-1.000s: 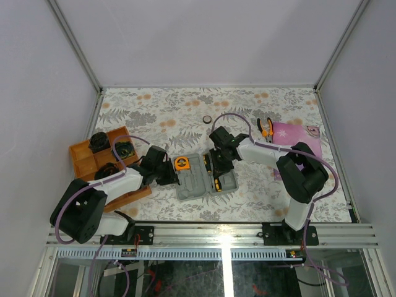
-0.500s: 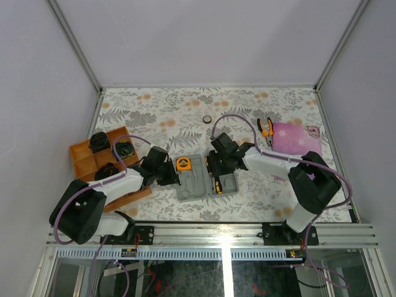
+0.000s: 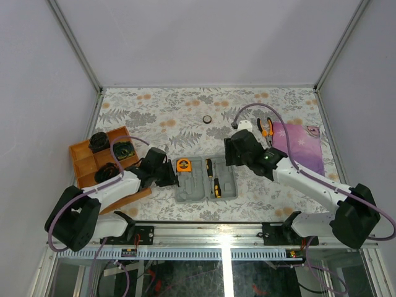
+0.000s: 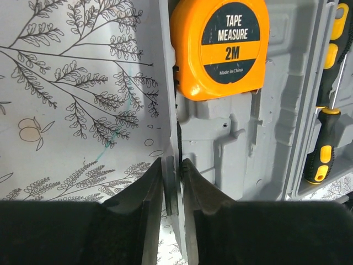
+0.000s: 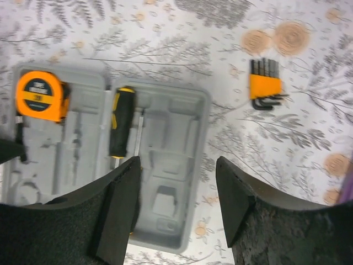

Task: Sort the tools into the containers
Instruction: Place the screwdriver in the storage box.

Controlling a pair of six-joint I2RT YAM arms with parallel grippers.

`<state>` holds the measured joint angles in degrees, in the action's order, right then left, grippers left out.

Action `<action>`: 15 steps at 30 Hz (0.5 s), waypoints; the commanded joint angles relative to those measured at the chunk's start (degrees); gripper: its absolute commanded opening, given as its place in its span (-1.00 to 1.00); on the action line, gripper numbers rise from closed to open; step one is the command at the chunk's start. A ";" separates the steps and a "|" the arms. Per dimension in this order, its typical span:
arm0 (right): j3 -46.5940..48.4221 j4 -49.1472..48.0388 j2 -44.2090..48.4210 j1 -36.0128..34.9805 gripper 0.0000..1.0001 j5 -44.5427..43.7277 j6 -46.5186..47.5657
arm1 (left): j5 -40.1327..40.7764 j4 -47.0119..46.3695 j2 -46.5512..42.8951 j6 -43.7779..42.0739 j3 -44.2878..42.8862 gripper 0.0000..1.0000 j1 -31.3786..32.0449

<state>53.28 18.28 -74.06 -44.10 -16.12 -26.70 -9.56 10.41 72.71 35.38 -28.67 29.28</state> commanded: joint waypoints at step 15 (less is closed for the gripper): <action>-5.19 0.74 0.90 11.79 0.27 6.24 -0.10 | 1.58 -4.54 -6.27 8.04 6.94 -0.75 0.30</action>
<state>46.52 19.22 -72.31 -32.91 -12.03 -27.20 -9.39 8.12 67.46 41.36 -23.33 29.28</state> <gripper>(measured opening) 0.635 0.153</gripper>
